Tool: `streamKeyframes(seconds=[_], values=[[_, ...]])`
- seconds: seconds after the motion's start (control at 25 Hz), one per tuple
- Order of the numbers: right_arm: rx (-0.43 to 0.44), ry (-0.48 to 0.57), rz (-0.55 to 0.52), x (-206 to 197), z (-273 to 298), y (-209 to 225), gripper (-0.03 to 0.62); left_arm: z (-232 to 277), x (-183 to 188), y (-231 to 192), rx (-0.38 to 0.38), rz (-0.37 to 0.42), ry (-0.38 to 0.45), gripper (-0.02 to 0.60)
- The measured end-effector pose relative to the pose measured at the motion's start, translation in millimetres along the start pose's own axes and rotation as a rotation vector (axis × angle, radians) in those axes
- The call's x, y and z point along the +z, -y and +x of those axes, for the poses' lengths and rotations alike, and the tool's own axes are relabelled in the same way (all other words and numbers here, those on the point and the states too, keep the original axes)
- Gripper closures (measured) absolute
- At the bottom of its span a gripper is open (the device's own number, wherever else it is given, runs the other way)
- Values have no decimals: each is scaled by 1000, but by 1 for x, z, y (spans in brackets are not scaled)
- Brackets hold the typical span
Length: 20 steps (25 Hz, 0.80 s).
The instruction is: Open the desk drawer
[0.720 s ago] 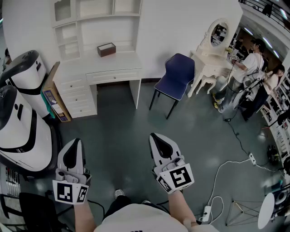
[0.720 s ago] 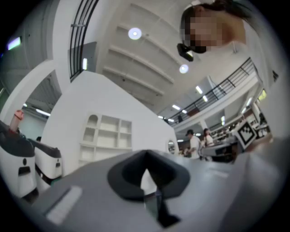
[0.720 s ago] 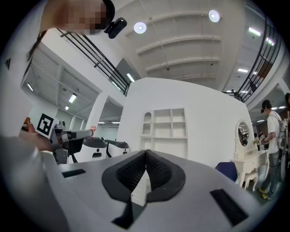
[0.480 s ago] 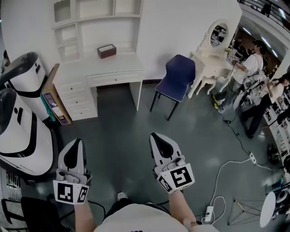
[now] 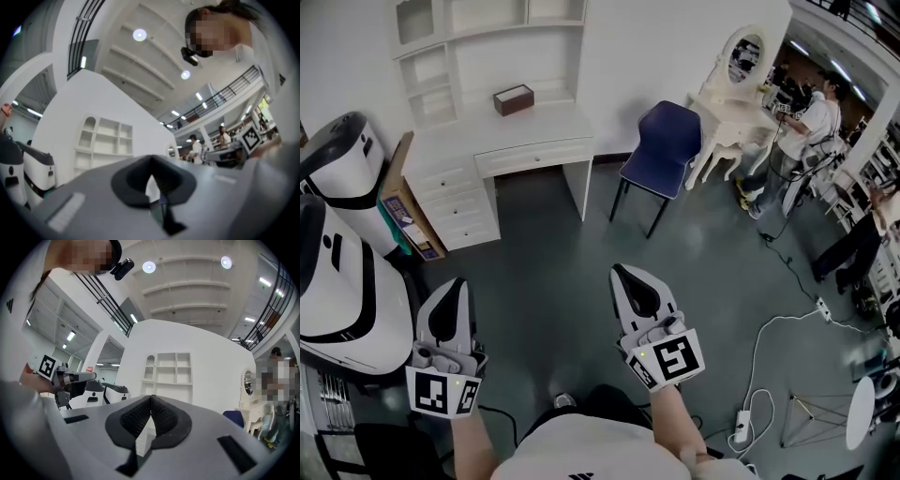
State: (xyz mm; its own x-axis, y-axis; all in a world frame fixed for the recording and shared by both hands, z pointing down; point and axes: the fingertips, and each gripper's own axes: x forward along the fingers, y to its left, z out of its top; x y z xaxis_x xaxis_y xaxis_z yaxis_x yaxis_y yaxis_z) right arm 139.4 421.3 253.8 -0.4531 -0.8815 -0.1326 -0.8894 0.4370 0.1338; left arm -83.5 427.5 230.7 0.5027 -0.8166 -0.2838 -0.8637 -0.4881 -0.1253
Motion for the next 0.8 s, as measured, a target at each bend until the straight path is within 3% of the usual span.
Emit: streamKeyframes(seconds=[0.44, 0.8], values=[[4, -16, 64, -18, 50, 14, 605, 21, -23, -42, 43, -8, -22, 575], [51, 16, 86, -34, 149, 63, 605, 95, -46, -90, 93, 4, -14, 575]])
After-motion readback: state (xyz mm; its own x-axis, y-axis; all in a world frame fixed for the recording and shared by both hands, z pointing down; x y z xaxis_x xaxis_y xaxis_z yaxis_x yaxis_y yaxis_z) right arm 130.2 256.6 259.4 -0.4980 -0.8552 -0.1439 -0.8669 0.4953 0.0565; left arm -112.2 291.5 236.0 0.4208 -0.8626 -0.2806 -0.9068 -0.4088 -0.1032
